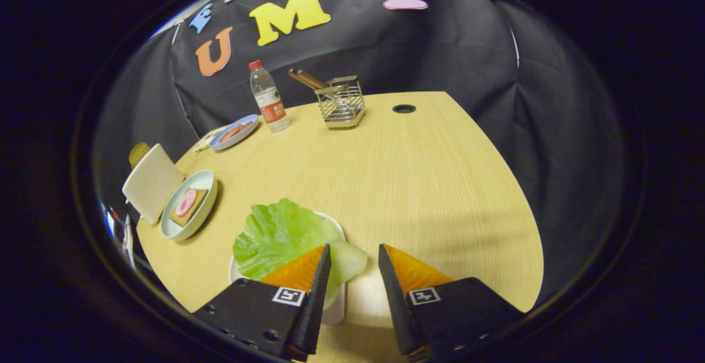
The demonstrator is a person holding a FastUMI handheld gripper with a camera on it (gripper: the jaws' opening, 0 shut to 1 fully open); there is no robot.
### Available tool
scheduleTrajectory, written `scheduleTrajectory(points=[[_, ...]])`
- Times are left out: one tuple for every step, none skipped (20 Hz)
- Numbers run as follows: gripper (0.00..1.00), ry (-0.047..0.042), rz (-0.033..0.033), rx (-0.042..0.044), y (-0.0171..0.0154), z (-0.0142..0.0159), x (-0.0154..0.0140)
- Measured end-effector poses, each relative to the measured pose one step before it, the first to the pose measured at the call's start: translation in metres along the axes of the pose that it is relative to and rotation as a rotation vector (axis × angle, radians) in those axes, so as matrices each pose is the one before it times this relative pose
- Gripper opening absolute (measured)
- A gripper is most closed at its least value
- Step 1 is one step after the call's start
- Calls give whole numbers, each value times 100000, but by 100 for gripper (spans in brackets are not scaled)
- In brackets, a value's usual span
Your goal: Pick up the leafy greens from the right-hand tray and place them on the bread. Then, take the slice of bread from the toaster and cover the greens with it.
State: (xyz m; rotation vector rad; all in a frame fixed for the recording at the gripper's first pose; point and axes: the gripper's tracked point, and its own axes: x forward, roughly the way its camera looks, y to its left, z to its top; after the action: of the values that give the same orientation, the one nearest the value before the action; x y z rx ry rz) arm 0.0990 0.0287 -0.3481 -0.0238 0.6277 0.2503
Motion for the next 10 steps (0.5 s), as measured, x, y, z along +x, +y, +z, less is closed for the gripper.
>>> scheduleTrajectory(points=[[39,-304,-1246,-1301,-163,23,-168],[31,-899,-907,-1072,42,382,-51],[23,-1183,-927,-1147,73,527,-224],[13,-932,-703,-1350,33,315,-78],[3,-395,1040,-936,292,272,11],[4,67,1152,-1147,540,-73,-511],[0,-150,2051,-101,499,211,-121],[0,-176,1397,471,408,261,-372],[0,-748,1606,1494,355,466,-563],[0,-987,998,1191,384,506,-570]])
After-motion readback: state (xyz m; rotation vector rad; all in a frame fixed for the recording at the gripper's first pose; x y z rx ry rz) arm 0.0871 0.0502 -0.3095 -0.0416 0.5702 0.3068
